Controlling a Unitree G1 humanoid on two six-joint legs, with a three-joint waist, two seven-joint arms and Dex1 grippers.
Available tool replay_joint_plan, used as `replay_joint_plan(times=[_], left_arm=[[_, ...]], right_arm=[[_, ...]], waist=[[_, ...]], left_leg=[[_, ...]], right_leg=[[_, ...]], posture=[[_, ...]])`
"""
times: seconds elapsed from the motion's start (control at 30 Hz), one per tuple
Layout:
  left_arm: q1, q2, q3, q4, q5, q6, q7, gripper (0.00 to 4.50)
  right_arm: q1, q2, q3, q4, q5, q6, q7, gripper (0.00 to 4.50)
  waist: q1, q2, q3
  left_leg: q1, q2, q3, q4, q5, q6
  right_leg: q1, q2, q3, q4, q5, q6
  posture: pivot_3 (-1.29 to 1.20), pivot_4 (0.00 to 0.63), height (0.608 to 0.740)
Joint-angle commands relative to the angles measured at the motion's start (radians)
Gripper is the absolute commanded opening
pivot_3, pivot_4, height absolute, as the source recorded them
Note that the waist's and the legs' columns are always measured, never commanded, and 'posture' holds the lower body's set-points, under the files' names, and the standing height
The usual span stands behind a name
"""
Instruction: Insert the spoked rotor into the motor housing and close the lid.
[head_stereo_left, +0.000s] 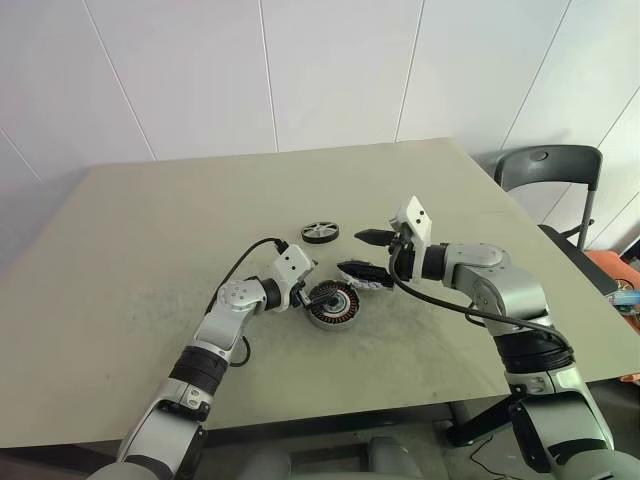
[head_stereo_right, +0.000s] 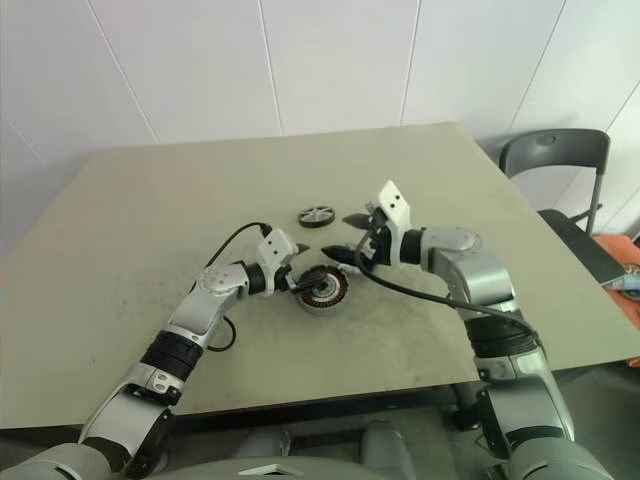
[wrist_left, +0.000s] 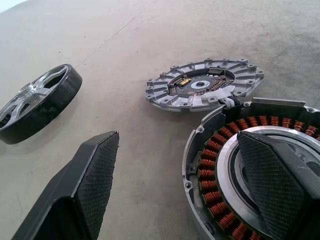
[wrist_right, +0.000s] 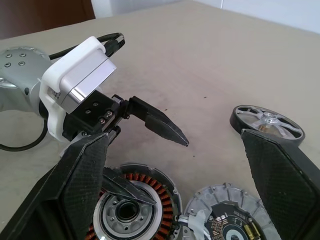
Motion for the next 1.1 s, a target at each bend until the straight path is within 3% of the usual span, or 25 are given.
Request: replay_joint_plan(times=[0.03, 0.17, 0.63, 0.83, 0.93, 1.1], left_arm=[[0.027, 0.011, -0.018, -0.025, -0.014, 0.003, -0.058, 4.02], [0.051, 0.023, -0.036, -0.068, -0.048, 0.044, -0.152, 4.02], [0.024, 0.008, 0.001, -0.031, -0.02, 0.038, -0.062, 4.02], [0.024, -0.038, 0.057, -0.098, -0.142, -0.007, -0.127, 4.02], [0.025, -0.03, 0.065, -0.098, -0.148, -0.012, -0.133, 3.44], [0.037, 0.008, 0.07, -0.105, -0.16, 0.014, -0.154, 1.78]], right_arm=[[-0.03, 0.005, -0.004, -0.002, -0.001, -0.02, 0.003, 4.5], [-0.032, 0.006, -0.004, 0.003, -0.002, -0.022, 0.003, 4.5], [-0.027, 0.01, -0.003, 0.002, -0.009, -0.025, 0.001, 4.5], [-0.028, 0.014, -0.001, 0.015, -0.014, -0.029, 0.006, 4.5], [-0.027, 0.015, -0.002, 0.015, -0.015, -0.028, 0.007, 4.5], [-0.027, 0.015, -0.002, 0.018, -0.017, -0.029, 0.006, 4.5]], waist=[[0.001, 0.0, 0.0], [0.001, 0.0, 0.0], [0.002, 0.0, 0.0], [0.001, 0.0, 0.0], [0.0, 0.0, 0.0], [0.0, 0.0, 0.0]], left_leg=[[0.0, 0.0, 0.0, 0.0, 0.0, 0.0], [-0.001, 0.0, 0.0, 0.0, 0.0, 0.0], [-0.001, 0.0, 0.0, 0.0, 0.0, 0.0], [-0.001, 0.0, 0.0, 0.0, 0.0, 0.0], [-0.002, 0.0, 0.0, 0.0, 0.0, 0.0], [-0.002, 0.0, 0.0, -0.001, 0.0, 0.0]], right_leg=[[0.0, 0.0, 0.0, 0.0, 0.0, 0.0], [0.0, 0.0, 0.0, -0.001, 0.0, 0.0], [-0.001, 0.0, 0.0, 0.0, 0.0, 0.0], [-0.001, 0.0, 0.0, 0.0, 0.0, 0.0], [-0.002, 0.0, 0.0, 0.0, 0.0, 0.0], [-0.002, 0.0, 0.0, 0.0, 0.0, 0.0]], posture=[[0.0, 0.0, 0.74], [0.0, 0.0, 0.74], [0.0, 0.0, 0.74], [0.0, 0.0, 0.74], [0.0, 0.0, 0.74], [0.0, 0.0, 0.74]])
